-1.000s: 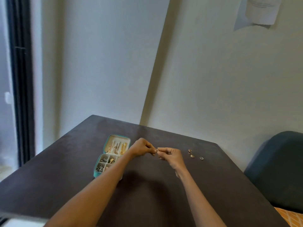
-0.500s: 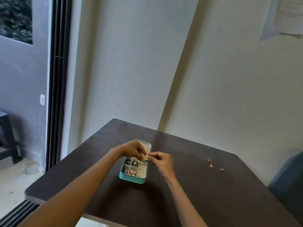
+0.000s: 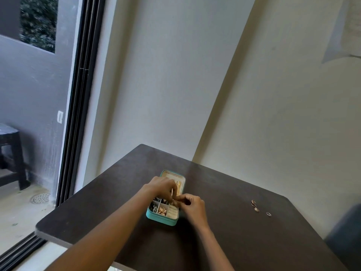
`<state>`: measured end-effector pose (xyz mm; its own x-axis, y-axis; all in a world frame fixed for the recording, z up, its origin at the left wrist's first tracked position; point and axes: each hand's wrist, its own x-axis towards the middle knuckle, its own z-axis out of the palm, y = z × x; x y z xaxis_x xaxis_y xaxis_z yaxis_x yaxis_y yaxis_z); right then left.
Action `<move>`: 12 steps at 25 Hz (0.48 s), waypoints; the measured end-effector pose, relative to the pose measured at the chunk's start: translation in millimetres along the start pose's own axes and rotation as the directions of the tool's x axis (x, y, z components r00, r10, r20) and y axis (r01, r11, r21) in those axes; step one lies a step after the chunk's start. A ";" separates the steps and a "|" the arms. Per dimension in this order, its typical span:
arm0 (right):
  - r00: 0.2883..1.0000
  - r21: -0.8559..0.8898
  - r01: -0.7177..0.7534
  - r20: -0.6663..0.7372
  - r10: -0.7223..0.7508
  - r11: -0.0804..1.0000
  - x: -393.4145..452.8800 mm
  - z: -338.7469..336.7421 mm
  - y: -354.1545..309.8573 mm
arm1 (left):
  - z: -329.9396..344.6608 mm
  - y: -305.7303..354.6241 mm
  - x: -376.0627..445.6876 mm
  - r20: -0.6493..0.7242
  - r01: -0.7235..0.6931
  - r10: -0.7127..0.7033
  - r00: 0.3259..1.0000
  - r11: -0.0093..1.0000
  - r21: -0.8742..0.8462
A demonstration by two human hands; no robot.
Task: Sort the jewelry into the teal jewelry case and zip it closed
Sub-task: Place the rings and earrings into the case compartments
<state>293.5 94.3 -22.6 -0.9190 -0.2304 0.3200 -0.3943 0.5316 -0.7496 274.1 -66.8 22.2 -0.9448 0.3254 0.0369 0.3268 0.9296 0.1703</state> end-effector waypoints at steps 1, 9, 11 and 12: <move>1.000 -0.005 0.003 0.011 -0.003 1.000 -0.7 -0.6 2.0 | 0.8 0.0 1.5 0.000 0.004 -0.004 1.000 1.000 0.013; 0.994 -0.231 0.088 0.076 -0.072 0.969 3.5 -2.3 0.5 | 4.4 8.4 7.7 -0.080 0.081 -0.079 0.994 0.997 0.017; 0.992 -0.335 0.119 0.078 -0.098 0.935 3.2 -1.8 -1.8 | 5.2 7.4 7.3 -0.077 0.094 -0.096 0.992 0.995 -0.026; 0.992 -0.378 0.125 0.077 -0.103 0.918 3.5 -1.6 -2.5 | 5.0 6.9 6.9 -0.068 0.092 -0.095 0.993 0.995 -0.040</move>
<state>291.3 93.4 -18.7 -0.8705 -0.3464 0.3497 -0.4775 0.7668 -0.4290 270.0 -57.3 18.6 -0.9708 0.2231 0.0877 0.2371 0.9480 0.2123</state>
